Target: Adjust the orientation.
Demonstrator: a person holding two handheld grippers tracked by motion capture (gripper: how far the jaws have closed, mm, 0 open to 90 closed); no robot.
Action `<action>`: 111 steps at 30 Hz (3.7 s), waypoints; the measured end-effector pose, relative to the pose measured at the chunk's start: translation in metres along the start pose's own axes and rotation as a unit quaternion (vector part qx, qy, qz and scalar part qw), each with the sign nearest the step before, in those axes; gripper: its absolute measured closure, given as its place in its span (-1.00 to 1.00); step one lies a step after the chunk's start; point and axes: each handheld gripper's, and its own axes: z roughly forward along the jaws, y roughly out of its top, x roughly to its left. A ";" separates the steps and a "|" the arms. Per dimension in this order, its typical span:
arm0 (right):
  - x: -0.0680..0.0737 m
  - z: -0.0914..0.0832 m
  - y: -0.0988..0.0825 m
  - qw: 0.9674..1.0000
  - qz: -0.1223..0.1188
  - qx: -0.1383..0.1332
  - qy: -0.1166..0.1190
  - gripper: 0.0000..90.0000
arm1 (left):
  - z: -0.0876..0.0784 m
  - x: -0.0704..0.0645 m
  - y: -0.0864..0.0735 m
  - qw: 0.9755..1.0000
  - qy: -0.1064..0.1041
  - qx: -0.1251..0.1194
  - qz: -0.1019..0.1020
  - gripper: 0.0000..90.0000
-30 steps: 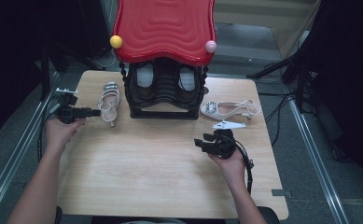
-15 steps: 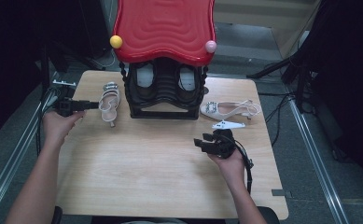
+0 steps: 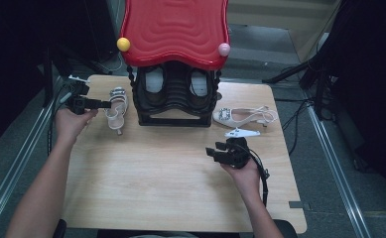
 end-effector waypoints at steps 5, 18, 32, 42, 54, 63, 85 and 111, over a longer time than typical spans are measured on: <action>0.000 0.000 0.000 1.000 0.001 0.000 0.001 0.14 | 0.015 -0.002 -0.002 1.000 0.007 0.013 -0.008 -0.01; 0.001 0.002 0.000 1.000 -0.001 0.001 0.000 0.14 | 0.029 -0.004 -0.001 0.999 0.029 0.016 -0.002 -0.01; 0.002 0.002 0.000 1.000 -0.004 0.003 0.002 0.14 | 0.039 -0.001 -0.005 0.999 0.045 0.026 -0.012 0.18; 0.003 0.002 0.000 1.000 -0.003 0.003 0.002 0.14 | 0.036 0.004 -0.003 0.996 0.068 0.031 -0.051 0.83; 0.001 0.001 0.000 1.000 -0.004 -0.001 0.000 0.14 | 0.019 0.004 0.003 0.997 0.051 0.012 -0.064 0.87; 0.001 0.001 0.000 1.000 -0.004 -0.003 0.002 0.14 | -0.007 -0.001 0.020 0.997 0.044 -0.003 -0.064 0.87; 0.005 0.008 0.008 1.000 -0.011 -0.008 0.017 0.14 | -0.084 -0.039 0.090 0.998 0.015 -0.022 -0.054 0.86; 0.005 0.008 0.008 1.000 -0.011 -0.007 0.015 0.14 | -0.197 -0.094 0.182 0.997 0.019 -0.074 -0.022 0.86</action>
